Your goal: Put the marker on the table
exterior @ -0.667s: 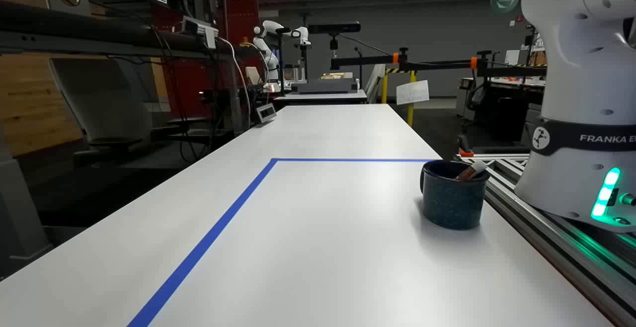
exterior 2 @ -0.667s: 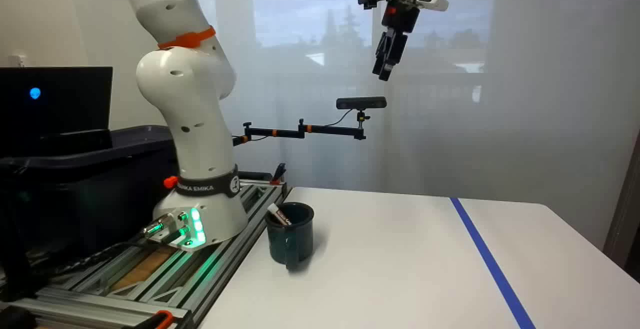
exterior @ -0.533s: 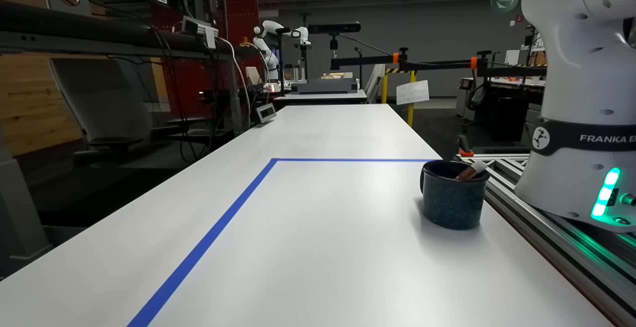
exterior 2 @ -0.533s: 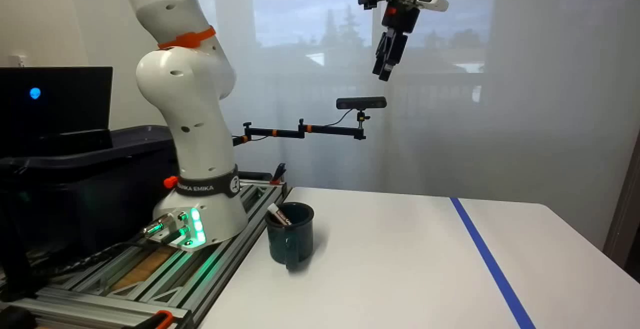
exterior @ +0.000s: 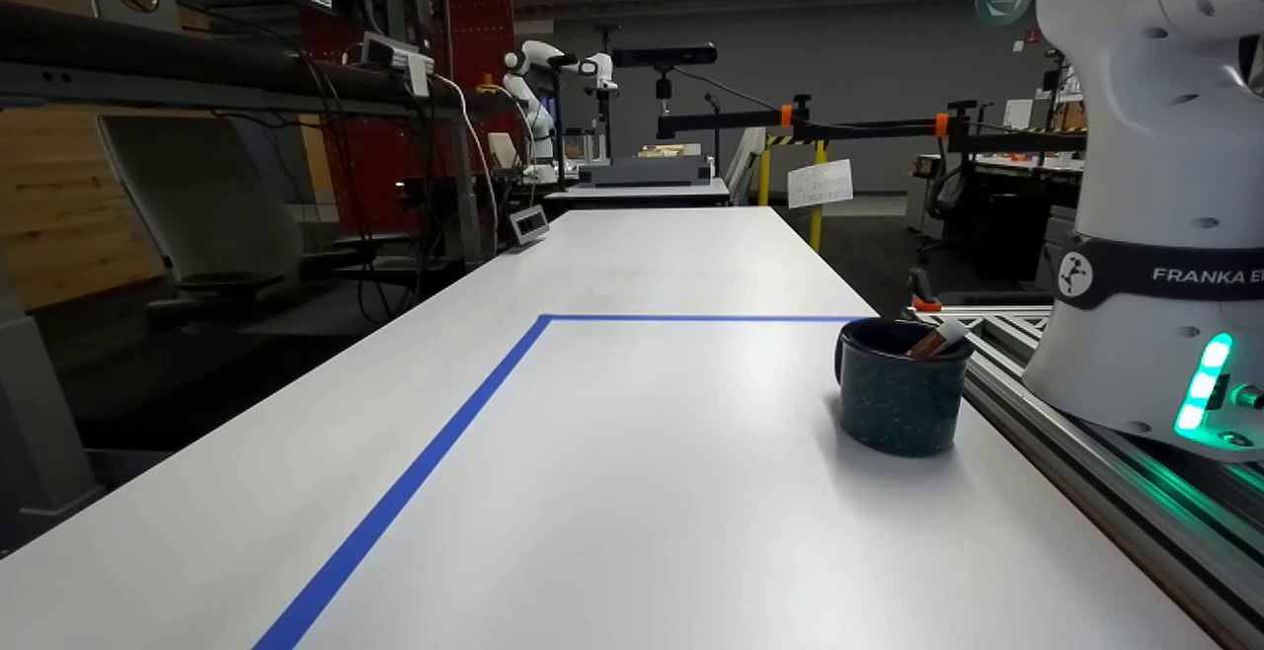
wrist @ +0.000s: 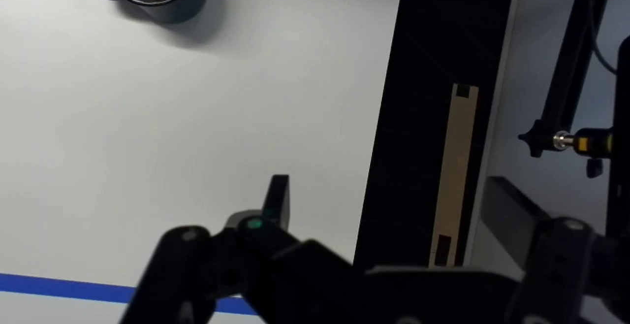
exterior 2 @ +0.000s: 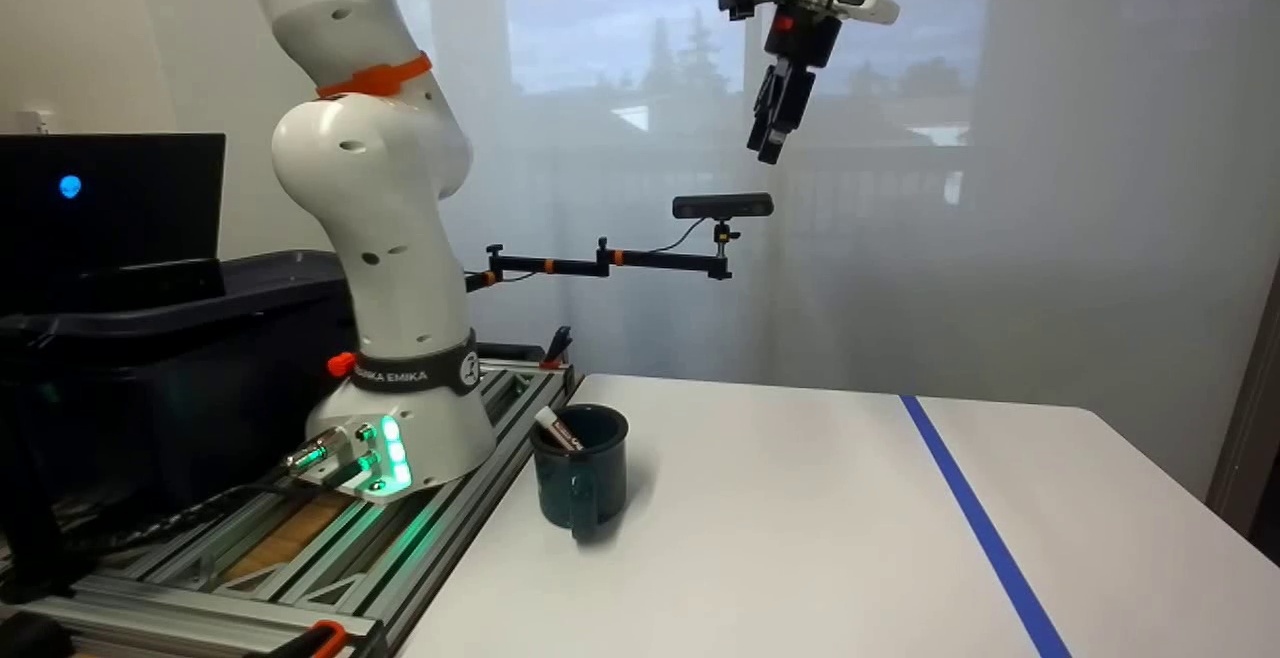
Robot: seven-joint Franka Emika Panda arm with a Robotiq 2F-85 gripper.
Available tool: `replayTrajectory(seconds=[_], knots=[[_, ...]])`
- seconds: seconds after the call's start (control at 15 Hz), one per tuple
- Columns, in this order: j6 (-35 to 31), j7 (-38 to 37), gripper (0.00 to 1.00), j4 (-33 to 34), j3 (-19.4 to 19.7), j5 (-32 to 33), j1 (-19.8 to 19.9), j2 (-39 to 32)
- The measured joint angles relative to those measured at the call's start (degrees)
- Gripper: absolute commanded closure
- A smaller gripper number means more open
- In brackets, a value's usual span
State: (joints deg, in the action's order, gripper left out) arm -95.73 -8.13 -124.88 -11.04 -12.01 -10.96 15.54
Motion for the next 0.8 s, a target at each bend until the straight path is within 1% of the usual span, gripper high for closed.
replayTrajectory(seconds=[0.2,0.53,0.8], knots=[[-4.3,-3.9,0.0,-3.1,0.9,-4.2,1.0,0.1],[-14.8,-10.2,0.0,-13.3,1.3,-11.7,1.7,2.1],[-22.3,-17.2,0.0,-21.5,1.2,-13.0,2.4,6.5]])
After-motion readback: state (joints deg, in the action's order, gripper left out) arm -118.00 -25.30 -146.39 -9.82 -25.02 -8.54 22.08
